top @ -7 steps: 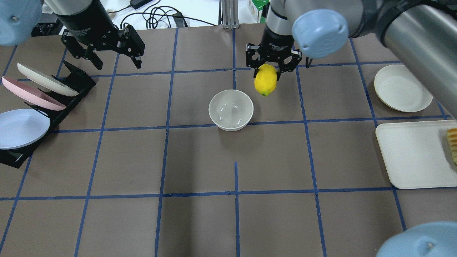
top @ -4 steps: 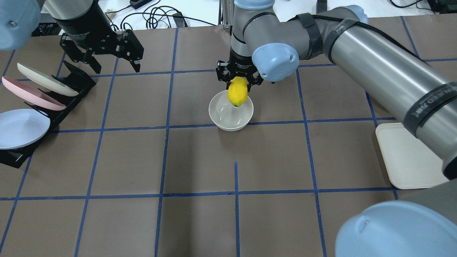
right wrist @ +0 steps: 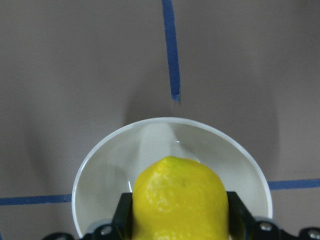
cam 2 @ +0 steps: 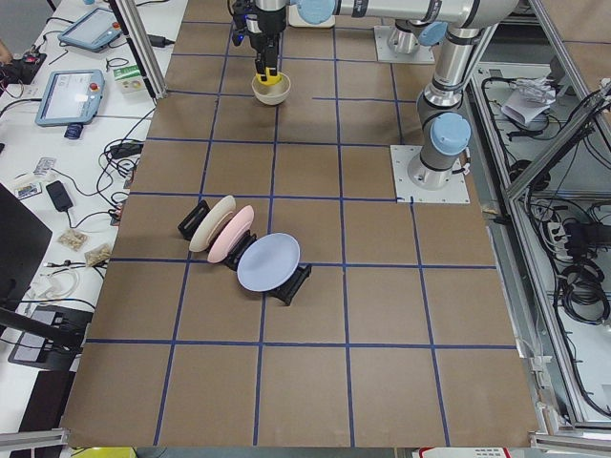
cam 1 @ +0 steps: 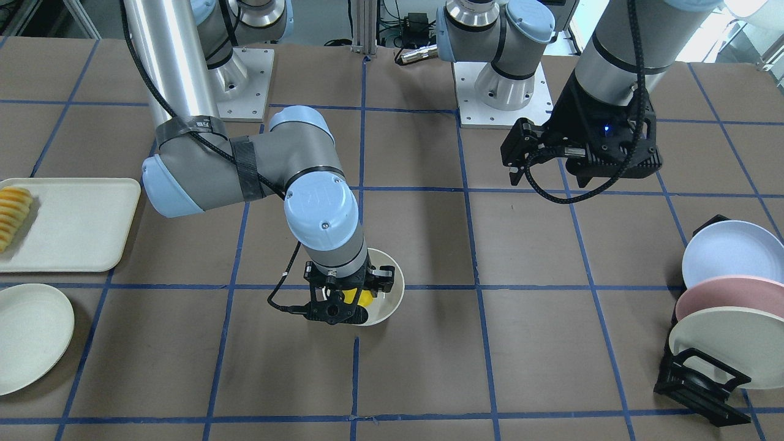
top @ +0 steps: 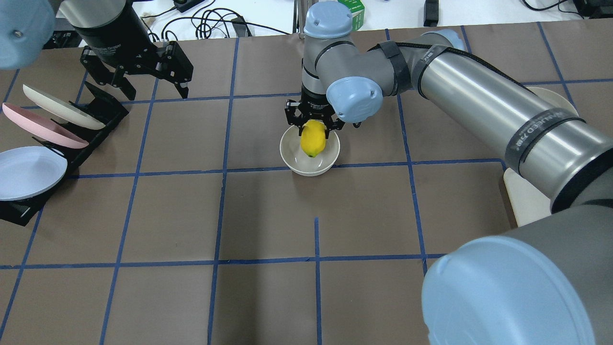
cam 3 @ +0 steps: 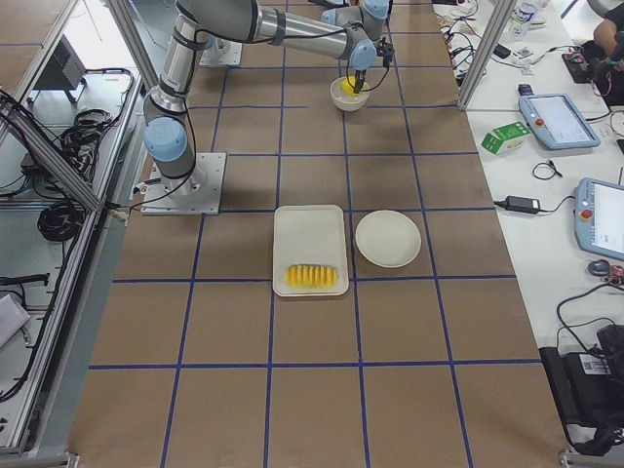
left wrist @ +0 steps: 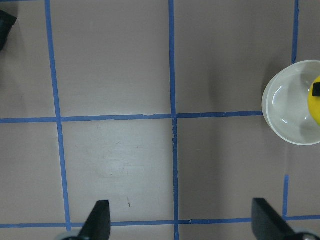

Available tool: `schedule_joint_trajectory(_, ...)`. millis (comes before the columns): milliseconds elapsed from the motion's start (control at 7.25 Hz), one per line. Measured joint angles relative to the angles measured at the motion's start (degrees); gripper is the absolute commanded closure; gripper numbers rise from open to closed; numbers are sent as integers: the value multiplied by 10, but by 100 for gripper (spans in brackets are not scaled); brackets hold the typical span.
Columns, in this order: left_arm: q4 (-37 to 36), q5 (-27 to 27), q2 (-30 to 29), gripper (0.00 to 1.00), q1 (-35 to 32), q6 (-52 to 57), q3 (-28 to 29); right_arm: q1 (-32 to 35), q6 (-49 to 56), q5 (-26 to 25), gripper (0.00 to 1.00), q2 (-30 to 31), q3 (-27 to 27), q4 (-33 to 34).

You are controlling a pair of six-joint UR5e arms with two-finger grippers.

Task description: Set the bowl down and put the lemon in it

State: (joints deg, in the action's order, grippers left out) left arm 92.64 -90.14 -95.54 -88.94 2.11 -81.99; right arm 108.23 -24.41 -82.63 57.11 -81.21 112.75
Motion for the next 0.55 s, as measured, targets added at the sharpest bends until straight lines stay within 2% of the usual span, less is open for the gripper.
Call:
schedule_joint_trajectory(138, 1, 0, 4, 0, 0, 0, -1, 3, -3, 0, 97, -8, -1, 3)
schedule_joint_trajectory(276, 0, 0, 6, 0, -1, 1, -3, 7, -4, 0, 85, -17, -1, 8)
schedule_joint_trajectory(552, -2, 0, 5, 0, -1, 2, -4, 14, -3, 0, 6, -33, -2, 25)
